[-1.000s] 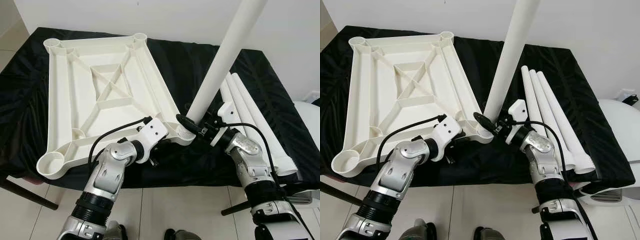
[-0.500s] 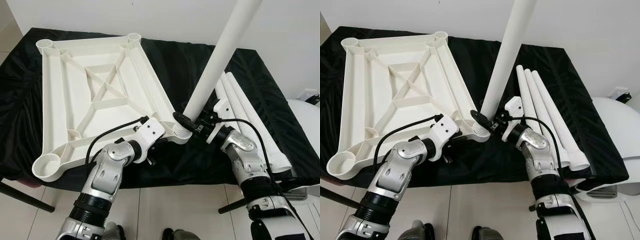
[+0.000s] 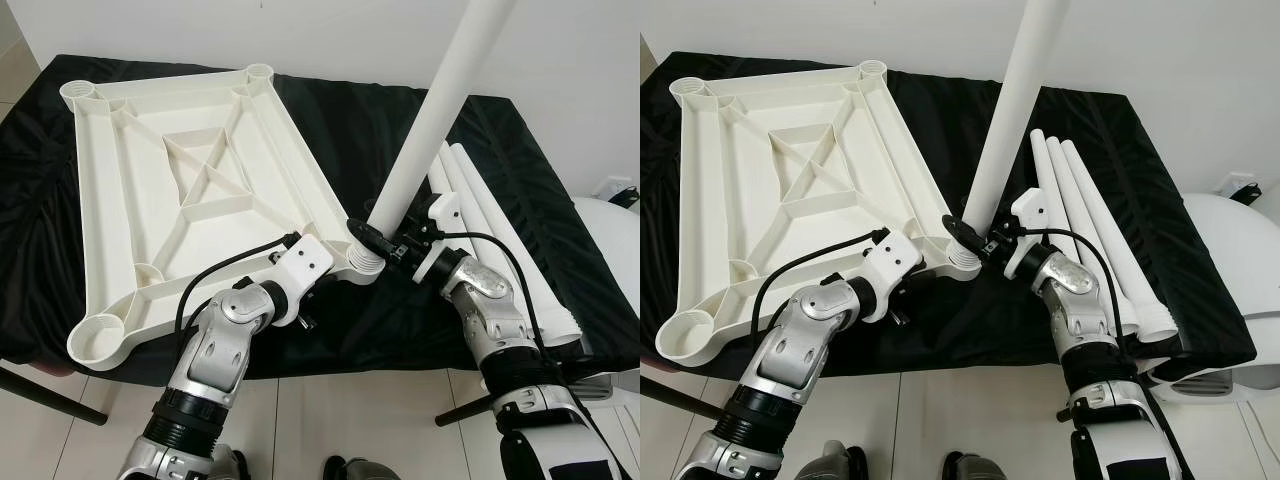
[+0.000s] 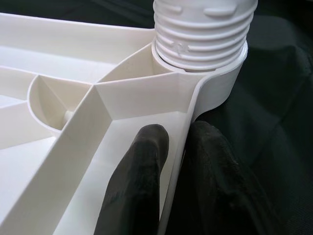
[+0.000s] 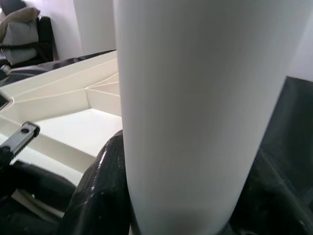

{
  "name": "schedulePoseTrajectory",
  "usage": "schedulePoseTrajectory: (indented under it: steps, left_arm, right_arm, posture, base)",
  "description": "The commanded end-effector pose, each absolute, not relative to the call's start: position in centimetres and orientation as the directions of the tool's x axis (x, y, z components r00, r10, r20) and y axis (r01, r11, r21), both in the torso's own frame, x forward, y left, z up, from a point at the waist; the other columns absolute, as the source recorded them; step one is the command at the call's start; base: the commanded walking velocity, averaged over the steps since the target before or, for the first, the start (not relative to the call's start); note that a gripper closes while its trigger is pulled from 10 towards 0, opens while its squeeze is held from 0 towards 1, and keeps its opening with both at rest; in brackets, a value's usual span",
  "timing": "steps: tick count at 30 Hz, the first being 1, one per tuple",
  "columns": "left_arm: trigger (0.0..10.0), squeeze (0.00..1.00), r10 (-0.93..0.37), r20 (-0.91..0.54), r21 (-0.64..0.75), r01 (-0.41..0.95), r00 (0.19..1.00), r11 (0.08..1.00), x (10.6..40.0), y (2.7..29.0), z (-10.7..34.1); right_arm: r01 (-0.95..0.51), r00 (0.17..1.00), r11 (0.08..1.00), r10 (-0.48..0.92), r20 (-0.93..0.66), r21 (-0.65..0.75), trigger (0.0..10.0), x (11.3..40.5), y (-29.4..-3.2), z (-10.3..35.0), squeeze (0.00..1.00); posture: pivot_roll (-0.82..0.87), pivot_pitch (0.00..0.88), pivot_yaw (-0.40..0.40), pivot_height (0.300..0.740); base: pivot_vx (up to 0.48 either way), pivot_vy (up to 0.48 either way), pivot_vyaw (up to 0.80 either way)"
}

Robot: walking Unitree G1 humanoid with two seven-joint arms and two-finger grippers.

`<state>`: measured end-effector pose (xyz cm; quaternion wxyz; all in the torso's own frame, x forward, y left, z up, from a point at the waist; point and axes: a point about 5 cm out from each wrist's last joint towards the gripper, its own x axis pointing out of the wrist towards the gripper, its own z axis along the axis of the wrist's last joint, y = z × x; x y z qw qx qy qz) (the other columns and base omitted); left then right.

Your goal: Building children table

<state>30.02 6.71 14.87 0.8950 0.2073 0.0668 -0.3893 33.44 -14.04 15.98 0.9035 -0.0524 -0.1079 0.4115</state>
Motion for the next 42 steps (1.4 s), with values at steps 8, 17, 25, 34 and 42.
schedulePoseTrajectory:
  steps: [8, 17, 25, 34, 42]
  left_arm:
    - [10.0, 0.00, -0.634, -0.256, 0.354, 0.681, 0.730, 0.641, 30.0, 6.9, 15.2]
    - [10.0, 0.00, -0.637, -0.257, 0.356, 0.684, 0.727, 0.637, 30.0, 6.9, 15.3]
    - [10.0, 0.00, -0.643, -0.258, 0.358, 0.689, 0.721, 0.630, 29.9, 6.7, 15.3]
    - [10.0, 0.00, -0.646, -0.259, 0.359, 0.693, 0.718, 0.626, 29.9, 6.6, 15.3]
    - [10.0, 0.00, -0.644, -0.256, 0.360, 0.689, 0.721, 0.629, 29.9, 6.7, 15.4]
  right_arm:
    - [-0.726, 0.688, 0.675, 0.714, -0.132, -0.131, 10.0, 31.3, -16.1, 9.4, 0.00]
    - [-0.723, 0.691, 0.678, 0.711, -0.131, -0.137, 10.0, 31.1, -16.1, 9.2, 0.00]
    - [-0.692, 0.718, 0.722, 0.690, -0.093, 0.015, 10.0, 32.1, -16.1, 9.7, 0.00]
    - [-0.720, 0.681, 0.689, 0.724, -0.110, 0.083, 10.0, 32.8, -16.7, 10.3, 0.00]
    - [-0.774, 0.616, 0.634, 0.754, -0.228, 0.006, 10.0, 33.0, -17.3, 10.1, 0.00]
  posture:
    - [-0.04, 0.142, -0.053, 0.740]
    - [-0.04, 0.139, -0.052, 0.740]
    - [-0.04, 0.131, -0.046, 0.740]
    - [-0.04, 0.134, -0.046, 0.740]
    - [-0.04, 0.138, -0.047, 0.740]
  base:
    - [0.000, 0.000, 0.00]
    - [0.000, 0.000, 0.00]
    - [0.000, 0.000, 0.00]
    - [0.000, 0.000, 0.00]
    - [0.000, 0.000, 0.00]
